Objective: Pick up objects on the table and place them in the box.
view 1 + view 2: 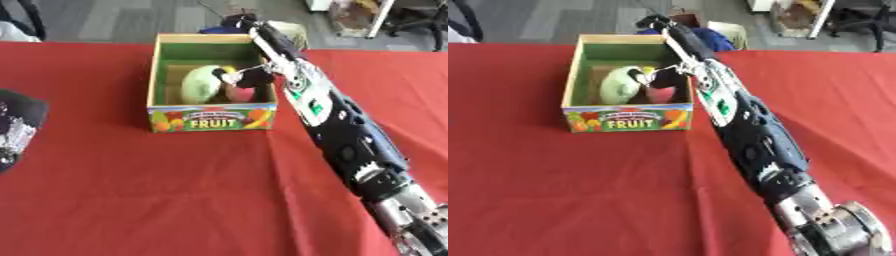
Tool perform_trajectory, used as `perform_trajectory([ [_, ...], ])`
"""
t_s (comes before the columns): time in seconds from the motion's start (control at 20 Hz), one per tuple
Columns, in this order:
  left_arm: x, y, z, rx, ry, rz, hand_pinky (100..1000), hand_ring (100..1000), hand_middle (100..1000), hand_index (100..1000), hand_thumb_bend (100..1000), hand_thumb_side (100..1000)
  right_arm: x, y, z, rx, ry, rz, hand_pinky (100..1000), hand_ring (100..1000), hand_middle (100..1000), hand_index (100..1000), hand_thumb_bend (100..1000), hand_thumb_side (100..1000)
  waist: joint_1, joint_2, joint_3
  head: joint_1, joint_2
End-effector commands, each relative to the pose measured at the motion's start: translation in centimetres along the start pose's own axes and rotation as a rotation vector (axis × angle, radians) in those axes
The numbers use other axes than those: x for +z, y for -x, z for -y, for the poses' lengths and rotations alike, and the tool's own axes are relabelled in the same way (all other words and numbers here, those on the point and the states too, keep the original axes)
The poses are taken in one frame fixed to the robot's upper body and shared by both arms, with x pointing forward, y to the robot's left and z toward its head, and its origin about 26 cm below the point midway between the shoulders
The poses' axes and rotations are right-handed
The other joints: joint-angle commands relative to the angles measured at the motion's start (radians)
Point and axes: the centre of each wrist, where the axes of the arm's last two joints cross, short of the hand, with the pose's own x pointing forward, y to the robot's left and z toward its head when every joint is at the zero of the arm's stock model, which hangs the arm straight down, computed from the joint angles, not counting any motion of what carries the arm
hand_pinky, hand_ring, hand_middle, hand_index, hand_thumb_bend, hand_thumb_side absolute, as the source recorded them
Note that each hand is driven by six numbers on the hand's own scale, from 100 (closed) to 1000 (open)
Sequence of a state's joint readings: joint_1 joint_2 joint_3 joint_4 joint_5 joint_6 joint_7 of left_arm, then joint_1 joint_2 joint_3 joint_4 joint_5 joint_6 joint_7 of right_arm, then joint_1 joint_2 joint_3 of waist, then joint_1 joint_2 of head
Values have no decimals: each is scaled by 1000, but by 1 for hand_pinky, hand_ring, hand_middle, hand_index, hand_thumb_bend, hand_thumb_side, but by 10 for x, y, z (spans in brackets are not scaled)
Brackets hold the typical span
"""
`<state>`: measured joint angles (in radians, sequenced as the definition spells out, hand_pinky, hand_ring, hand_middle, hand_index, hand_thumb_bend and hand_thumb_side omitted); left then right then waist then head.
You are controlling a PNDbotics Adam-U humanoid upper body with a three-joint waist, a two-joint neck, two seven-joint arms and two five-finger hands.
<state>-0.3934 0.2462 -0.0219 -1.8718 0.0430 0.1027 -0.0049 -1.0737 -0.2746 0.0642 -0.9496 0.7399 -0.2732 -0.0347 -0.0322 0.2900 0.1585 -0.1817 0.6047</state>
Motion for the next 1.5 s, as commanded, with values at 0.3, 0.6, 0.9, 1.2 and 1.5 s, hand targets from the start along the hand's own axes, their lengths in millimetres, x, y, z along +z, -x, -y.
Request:
perform_trajectory([
  [0.3,1,-4,-5,-17,-18,14,584,522,512,561,519,349,0,-12,28,-20,199,83,856,1000,822,860,100,187,0,-29,-28,23,-4],
  [0.6,8,4,-12,-32,-58,-22,584,524,514,563,522,351,40,5,34,-56,223,139,824,1000,768,845,100,283,-8,-43,-84,65,18],
  [0.9,15,10,-18,-45,-91,-52,585,528,519,567,524,358,85,14,40,-127,321,134,821,1000,756,844,100,424,-10,-56,-143,120,59],
  [1.2,22,18,-23,-52,-126,-89,583,521,512,562,523,376,123,5,26,-281,373,19,828,1000,759,846,100,531,-22,-61,-175,159,98],
  [1.5,30,26,-23,-50,-132,-123,585,524,516,563,522,378,181,2,0,-492,365,-138,812,1000,675,803,100,549,-24,-75,-181,176,146],
])
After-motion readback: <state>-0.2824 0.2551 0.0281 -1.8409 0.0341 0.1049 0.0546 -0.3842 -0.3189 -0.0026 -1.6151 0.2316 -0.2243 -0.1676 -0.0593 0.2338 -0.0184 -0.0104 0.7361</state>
